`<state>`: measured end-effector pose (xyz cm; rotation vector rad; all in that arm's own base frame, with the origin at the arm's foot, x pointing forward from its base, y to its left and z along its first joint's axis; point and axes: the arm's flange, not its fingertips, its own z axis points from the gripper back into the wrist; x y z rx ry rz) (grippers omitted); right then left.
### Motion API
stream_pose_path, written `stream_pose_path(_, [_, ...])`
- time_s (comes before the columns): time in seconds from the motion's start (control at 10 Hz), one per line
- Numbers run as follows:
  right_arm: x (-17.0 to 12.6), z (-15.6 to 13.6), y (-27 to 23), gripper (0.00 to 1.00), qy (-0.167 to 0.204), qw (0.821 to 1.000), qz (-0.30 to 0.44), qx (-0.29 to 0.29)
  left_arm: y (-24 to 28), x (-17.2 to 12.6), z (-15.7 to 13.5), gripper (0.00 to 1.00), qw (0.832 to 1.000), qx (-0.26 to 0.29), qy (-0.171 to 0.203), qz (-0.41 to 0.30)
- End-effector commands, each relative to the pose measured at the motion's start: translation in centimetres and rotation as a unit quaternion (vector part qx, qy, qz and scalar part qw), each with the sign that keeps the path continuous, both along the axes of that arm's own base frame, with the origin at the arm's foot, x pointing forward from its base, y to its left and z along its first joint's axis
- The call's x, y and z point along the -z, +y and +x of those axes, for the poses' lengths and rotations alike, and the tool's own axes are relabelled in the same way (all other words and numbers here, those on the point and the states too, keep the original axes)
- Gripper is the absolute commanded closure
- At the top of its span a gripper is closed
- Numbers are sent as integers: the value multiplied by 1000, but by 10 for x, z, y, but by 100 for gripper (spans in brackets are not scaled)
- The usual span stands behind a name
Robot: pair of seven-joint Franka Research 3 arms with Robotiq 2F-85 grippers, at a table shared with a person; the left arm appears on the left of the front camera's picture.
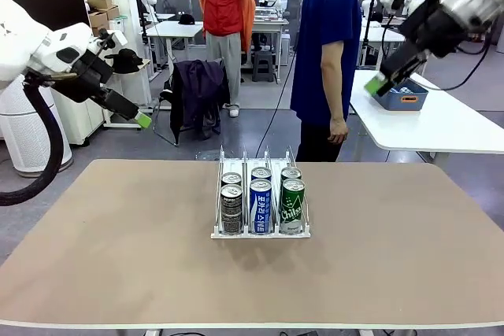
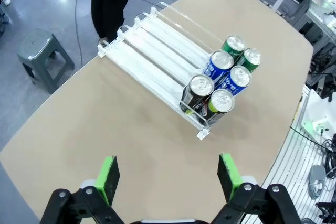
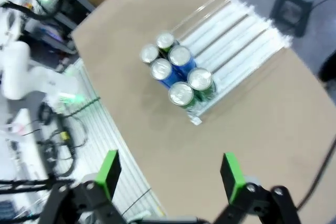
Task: Fill the beverage cans into the dispenser.
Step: Pick up the Pepsi coke handed by the human.
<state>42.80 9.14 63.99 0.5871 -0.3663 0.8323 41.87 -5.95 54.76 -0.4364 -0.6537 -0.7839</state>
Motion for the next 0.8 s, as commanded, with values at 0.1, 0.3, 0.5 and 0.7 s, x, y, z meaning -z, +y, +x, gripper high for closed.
stream_pose_path(0.1, [-33, 27, -15, 0, 1, 1000, 19, 5, 44, -75, 21, 0, 996, 64, 9, -67])
stream_pose_path(0.3, [-55, 26, -28, 0, -26, 999, 18, 25, 56, -102, 20, 0, 996, 71, 11, -58])
stream_pose_path(0.5, [-76, 28, -45, 0, -51, 998, 11, 40, 59, -117, 12, 0, 997, 65, 12, -40])
stream_pose_path(0.7, [-87, 28, -54, 0, -74, 995, 8, 60, 53, -122, 4, 0, 999, 29, -14, -2])
